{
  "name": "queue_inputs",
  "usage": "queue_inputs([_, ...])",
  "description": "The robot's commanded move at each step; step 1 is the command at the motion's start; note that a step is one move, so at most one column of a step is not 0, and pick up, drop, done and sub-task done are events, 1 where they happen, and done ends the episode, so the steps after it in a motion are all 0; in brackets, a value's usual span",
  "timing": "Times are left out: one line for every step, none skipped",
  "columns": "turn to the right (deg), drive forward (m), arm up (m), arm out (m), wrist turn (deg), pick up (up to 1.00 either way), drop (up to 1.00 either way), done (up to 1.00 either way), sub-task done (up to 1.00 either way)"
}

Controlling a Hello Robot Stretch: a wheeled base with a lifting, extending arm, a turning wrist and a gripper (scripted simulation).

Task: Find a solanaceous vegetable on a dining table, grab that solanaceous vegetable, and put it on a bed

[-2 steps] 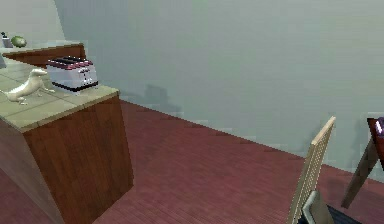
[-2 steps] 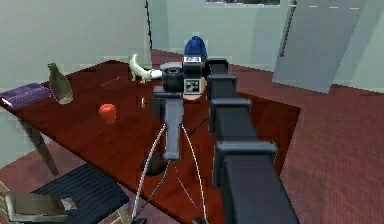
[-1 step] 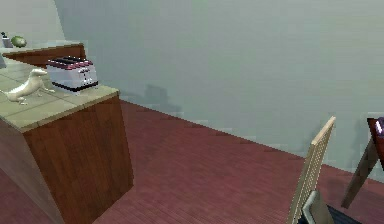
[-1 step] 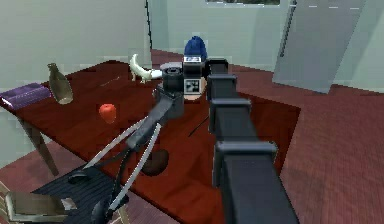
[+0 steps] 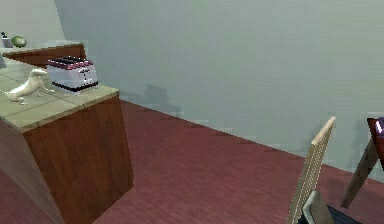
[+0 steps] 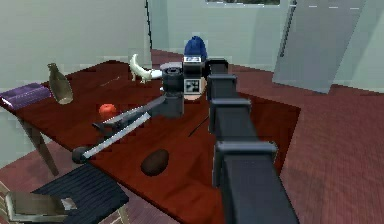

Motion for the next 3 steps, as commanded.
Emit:
queue_inputs([0.0,0.0,0.0,0.0,45.0,0.0,0.0,0.0,0.0])
queue_inputs([0.0,0.0,0.0,0.0,9.0,0.0,0.0,0.0,0.0])
queue_inputs([0.0,0.0,-0.28,0.0,0.0,0.0,0.0,0.0,0.0])
